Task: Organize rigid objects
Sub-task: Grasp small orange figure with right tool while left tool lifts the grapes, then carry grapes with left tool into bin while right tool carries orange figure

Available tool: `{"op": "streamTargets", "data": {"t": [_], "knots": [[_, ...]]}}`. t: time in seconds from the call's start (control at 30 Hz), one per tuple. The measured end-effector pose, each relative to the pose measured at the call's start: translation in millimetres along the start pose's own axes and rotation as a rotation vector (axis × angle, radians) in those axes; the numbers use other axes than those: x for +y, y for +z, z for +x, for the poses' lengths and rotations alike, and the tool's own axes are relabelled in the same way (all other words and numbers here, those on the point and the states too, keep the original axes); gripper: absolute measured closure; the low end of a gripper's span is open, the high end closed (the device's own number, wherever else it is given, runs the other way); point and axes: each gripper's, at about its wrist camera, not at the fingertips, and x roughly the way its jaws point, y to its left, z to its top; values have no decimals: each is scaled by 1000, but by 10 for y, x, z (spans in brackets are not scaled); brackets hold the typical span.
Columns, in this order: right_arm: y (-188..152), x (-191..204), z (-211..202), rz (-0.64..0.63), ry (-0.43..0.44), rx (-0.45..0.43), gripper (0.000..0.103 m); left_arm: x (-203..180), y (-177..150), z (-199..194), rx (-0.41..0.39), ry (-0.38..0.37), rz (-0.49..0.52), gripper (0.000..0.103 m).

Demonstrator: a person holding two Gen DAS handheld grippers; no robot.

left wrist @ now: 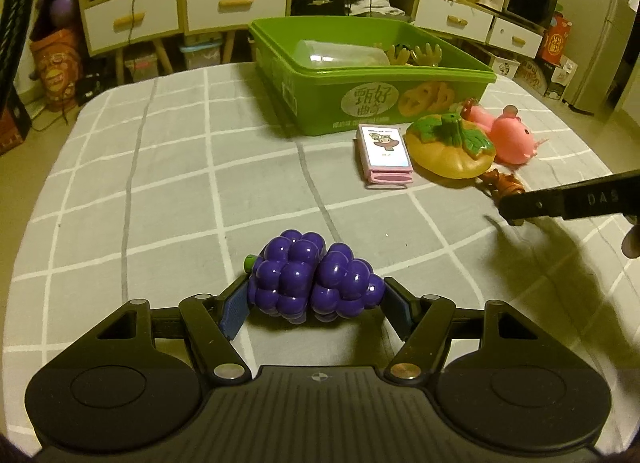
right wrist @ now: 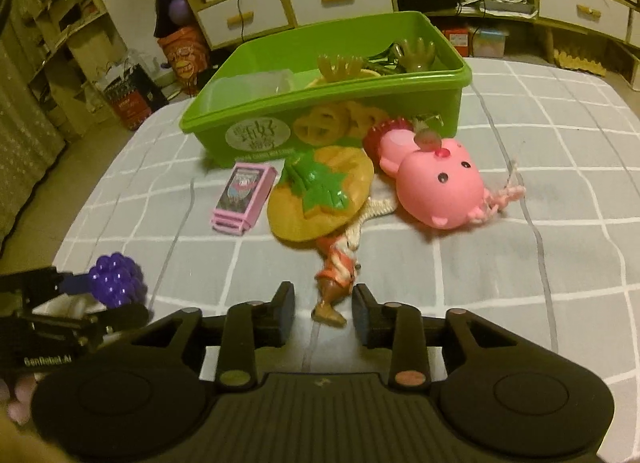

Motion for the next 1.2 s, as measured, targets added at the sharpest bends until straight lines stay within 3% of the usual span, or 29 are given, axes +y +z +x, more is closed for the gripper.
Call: {"op": "streamTargets", "data": {"t": [0.2, 0.27, 0.33, 0.63, 1.2], "knots": [[33, -7, 42, 13, -28, -19, 95, -8, -13, 11, -9, 16, -5, 30], [37, -1, 40, 9, -38, -14, 103, -16, -7, 15, -10, 23, -11, 31], [44, 0, 37, 9, -48, -2, 103, -24, 6, 15, -10, 29, -20, 31], [70, -30, -71, 74, 4, 45, 103, -68, 71, 8, 12, 54, -57, 31], [274, -23, -354, 171, 119, -21, 103, -294, 320, -150, -68, 22, -78, 31]]}}
